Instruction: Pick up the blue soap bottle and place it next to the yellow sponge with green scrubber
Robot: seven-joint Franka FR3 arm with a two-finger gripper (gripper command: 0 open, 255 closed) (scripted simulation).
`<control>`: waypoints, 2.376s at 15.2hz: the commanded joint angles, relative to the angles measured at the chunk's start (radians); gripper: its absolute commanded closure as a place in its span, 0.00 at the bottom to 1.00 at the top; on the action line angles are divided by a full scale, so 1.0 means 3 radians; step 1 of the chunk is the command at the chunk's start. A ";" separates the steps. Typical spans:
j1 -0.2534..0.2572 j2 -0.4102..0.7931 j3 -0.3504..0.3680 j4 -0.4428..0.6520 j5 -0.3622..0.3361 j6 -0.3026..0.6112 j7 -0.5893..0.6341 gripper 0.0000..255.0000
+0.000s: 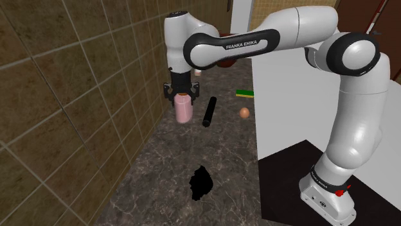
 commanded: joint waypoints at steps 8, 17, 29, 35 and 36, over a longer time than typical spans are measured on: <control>0.0111 0.0053 0.0008 0.0482 -0.0025 -0.0431 -0.0026 1.00; -0.0125 -0.0135 0.0000 0.0524 0.0115 -0.0589 -0.0290 1.00; -0.1060 -0.0864 -0.0302 -0.0230 0.0692 -0.0279 -0.1418 1.00; -0.1347 -0.0978 -0.0527 -0.0338 0.0802 -0.0229 -0.1931 1.00; -0.1389 -0.0981 -0.0564 -0.0340 0.0811 -0.0225 -0.2010 1.00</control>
